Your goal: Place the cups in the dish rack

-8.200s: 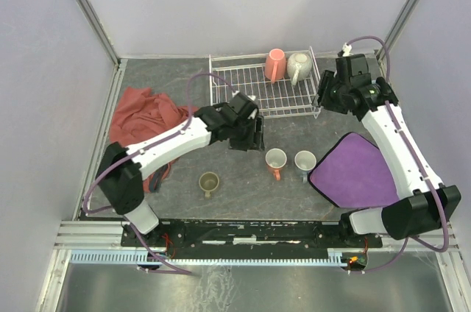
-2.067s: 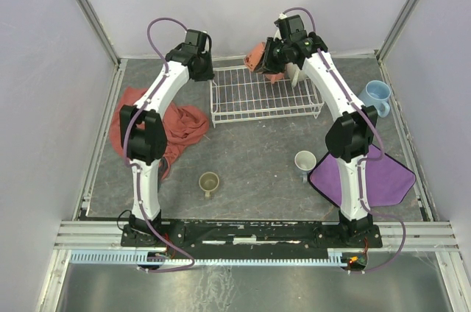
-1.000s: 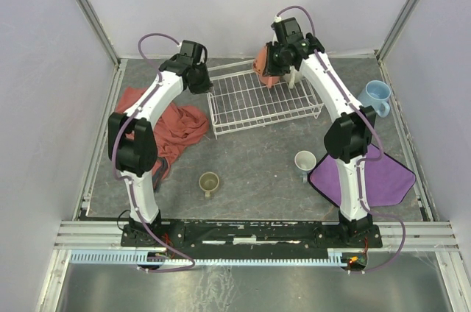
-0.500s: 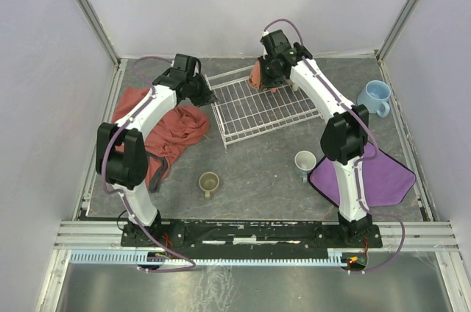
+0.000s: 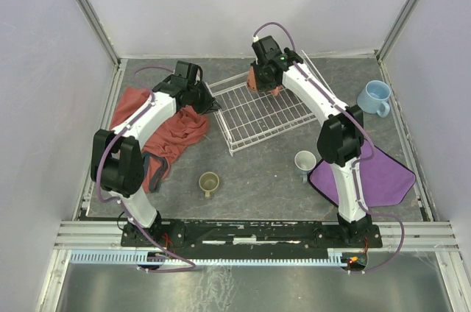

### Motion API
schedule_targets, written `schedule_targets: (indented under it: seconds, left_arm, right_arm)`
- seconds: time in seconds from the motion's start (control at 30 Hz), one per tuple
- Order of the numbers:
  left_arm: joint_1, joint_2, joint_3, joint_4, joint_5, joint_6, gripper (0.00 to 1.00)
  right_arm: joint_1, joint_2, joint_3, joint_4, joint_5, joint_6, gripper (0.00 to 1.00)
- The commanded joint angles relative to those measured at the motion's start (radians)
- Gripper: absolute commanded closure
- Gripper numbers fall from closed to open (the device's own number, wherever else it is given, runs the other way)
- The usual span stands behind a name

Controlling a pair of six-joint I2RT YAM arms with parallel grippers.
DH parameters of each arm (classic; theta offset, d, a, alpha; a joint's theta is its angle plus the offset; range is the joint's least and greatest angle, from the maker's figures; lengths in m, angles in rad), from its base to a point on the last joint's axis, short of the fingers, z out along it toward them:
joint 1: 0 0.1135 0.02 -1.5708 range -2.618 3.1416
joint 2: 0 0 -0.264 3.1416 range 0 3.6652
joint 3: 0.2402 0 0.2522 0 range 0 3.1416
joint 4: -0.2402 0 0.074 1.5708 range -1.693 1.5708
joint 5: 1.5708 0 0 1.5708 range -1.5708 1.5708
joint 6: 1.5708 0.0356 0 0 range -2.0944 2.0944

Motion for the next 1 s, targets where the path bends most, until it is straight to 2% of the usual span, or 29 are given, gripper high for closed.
schedule_targets:
  seconds: [0.0,0.07,0.17,0.37,0.47,0.6,0.63,0.77,0.87,0.97]
  left_arm:
    - [-0.028,-0.023,0.003,-0.013,0.087,-0.003,0.78]
    - [-0.028,-0.023,0.017,-0.012,0.083,0.003,0.65]
    - [-0.028,-0.03,0.037,-0.011,0.076,0.018,0.53]
    - [-0.026,-0.054,0.06,-0.018,0.062,0.042,0.49]
    - [-0.022,-0.079,0.062,-0.029,0.045,0.059,0.4]
    - [-0.006,-0.131,0.054,-0.028,0.033,0.09,0.06]
    - [-0.002,-0.144,0.048,-0.024,0.027,0.096,0.0]
    - [0.023,-0.197,0.002,0.047,0.055,0.087,0.01]
    - [0.036,-0.253,-0.057,0.103,0.026,0.059,0.01]
    - [0.06,-0.277,-0.072,0.104,0.029,0.063,0.0]
  right_arm:
    - [0.015,-0.049,-0.024,0.088,0.064,-0.017,0.99]
    - [0.019,-0.052,-0.039,0.101,0.079,-0.018,1.0]
    - [0.025,-0.046,-0.05,0.108,0.094,-0.022,0.99]
    - [0.042,-0.03,-0.091,0.153,0.152,-0.019,0.99]
    - [0.049,-0.021,-0.109,0.178,0.185,-0.012,0.99]
    - [0.053,-0.003,-0.12,0.205,0.2,0.001,0.99]
    - [0.054,0.003,-0.12,0.211,0.201,0.004,0.99]
    - [0.055,0.037,-0.099,0.214,0.208,0.012,0.99]
    - [0.055,0.063,-0.082,0.214,0.206,0.021,0.99]
    - [0.055,0.081,-0.065,0.21,0.201,0.028,0.99]
